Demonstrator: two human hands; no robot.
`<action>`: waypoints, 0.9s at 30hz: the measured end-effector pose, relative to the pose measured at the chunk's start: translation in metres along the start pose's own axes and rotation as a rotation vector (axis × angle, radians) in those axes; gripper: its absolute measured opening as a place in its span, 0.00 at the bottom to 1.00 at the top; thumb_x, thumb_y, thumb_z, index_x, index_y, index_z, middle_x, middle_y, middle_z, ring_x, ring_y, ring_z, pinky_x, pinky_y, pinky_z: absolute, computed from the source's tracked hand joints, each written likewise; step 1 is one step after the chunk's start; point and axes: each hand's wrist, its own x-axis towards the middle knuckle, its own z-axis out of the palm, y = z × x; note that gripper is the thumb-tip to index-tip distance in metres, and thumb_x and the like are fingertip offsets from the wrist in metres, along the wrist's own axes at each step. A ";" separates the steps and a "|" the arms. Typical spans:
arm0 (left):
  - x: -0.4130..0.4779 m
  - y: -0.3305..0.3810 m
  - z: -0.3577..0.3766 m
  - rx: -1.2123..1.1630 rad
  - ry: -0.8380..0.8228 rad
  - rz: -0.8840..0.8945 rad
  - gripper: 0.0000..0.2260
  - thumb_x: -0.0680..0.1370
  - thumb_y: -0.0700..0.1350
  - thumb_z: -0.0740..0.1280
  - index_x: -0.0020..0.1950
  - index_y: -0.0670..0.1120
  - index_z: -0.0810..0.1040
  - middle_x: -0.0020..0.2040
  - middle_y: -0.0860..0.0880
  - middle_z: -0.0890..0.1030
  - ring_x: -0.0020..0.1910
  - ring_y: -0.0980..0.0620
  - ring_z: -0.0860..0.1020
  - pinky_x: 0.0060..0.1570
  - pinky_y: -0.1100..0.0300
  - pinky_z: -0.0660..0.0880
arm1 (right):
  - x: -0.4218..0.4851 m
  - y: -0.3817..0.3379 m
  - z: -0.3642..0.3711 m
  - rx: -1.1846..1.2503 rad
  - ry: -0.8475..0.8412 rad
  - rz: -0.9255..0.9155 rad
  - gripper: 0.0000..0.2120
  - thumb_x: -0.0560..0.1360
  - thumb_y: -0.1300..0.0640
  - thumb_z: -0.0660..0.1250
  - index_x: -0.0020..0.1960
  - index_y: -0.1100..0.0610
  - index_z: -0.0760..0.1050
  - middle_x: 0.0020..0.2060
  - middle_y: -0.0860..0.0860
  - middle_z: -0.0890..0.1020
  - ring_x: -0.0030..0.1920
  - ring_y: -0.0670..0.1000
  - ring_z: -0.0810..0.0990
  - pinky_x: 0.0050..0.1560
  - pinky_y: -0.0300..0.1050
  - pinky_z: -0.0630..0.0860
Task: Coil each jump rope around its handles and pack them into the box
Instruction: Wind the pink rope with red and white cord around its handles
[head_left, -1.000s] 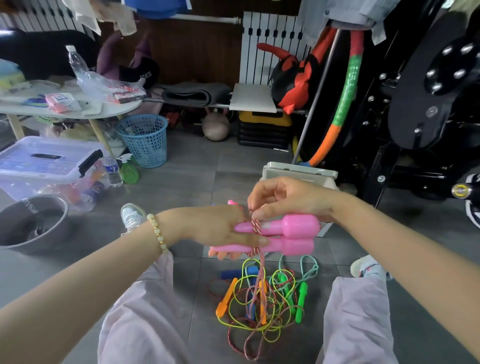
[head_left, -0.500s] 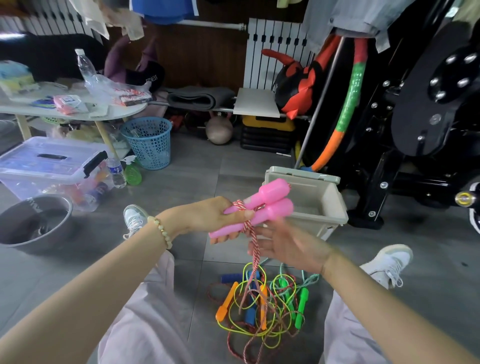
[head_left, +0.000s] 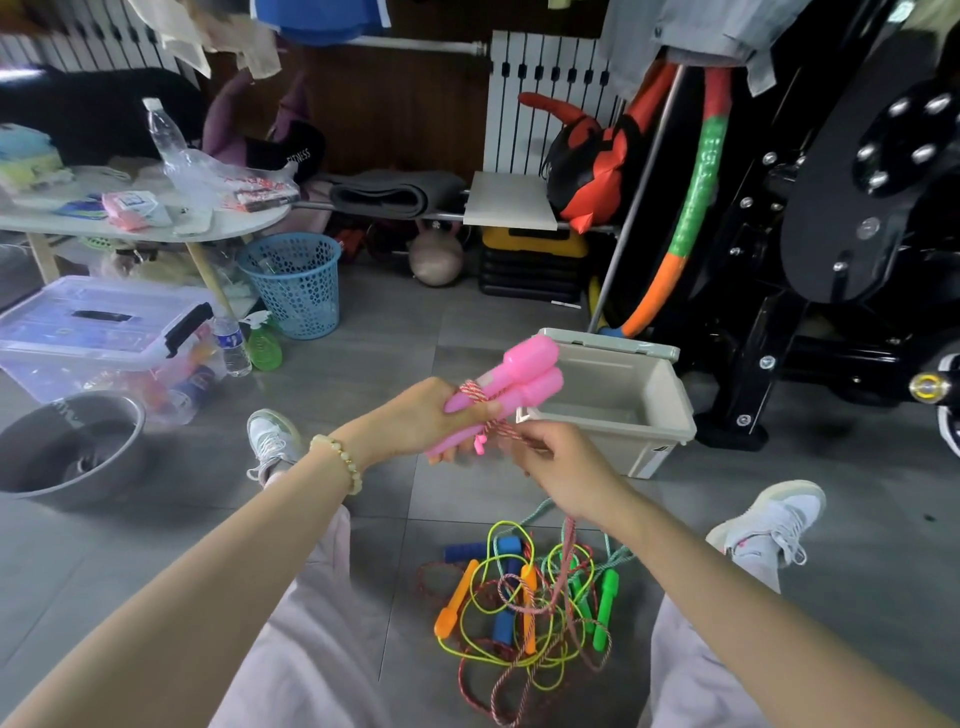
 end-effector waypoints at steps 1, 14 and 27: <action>0.002 -0.003 0.001 -0.023 0.052 -0.007 0.22 0.79 0.52 0.63 0.26 0.45 0.74 0.19 0.51 0.73 0.19 0.56 0.71 0.24 0.65 0.69 | -0.001 -0.001 0.002 -0.111 -0.014 -0.019 0.10 0.79 0.56 0.62 0.40 0.48 0.73 0.30 0.44 0.73 0.27 0.36 0.71 0.31 0.31 0.65; 0.011 -0.010 0.003 -0.125 0.079 -0.038 0.17 0.79 0.53 0.63 0.34 0.44 0.74 0.25 0.50 0.76 0.20 0.55 0.71 0.22 0.65 0.69 | 0.001 -0.012 -0.032 -0.406 0.048 -0.194 0.08 0.77 0.55 0.64 0.55 0.51 0.71 0.32 0.46 0.74 0.32 0.44 0.70 0.37 0.45 0.66; 0.000 0.011 -0.008 -0.047 -0.345 -0.129 0.13 0.80 0.54 0.59 0.45 0.44 0.72 0.33 0.50 0.74 0.25 0.56 0.71 0.24 0.65 0.69 | 0.015 -0.039 -0.061 -0.639 -0.076 -0.360 0.08 0.75 0.52 0.67 0.40 0.54 0.74 0.38 0.50 0.77 0.38 0.48 0.72 0.40 0.42 0.67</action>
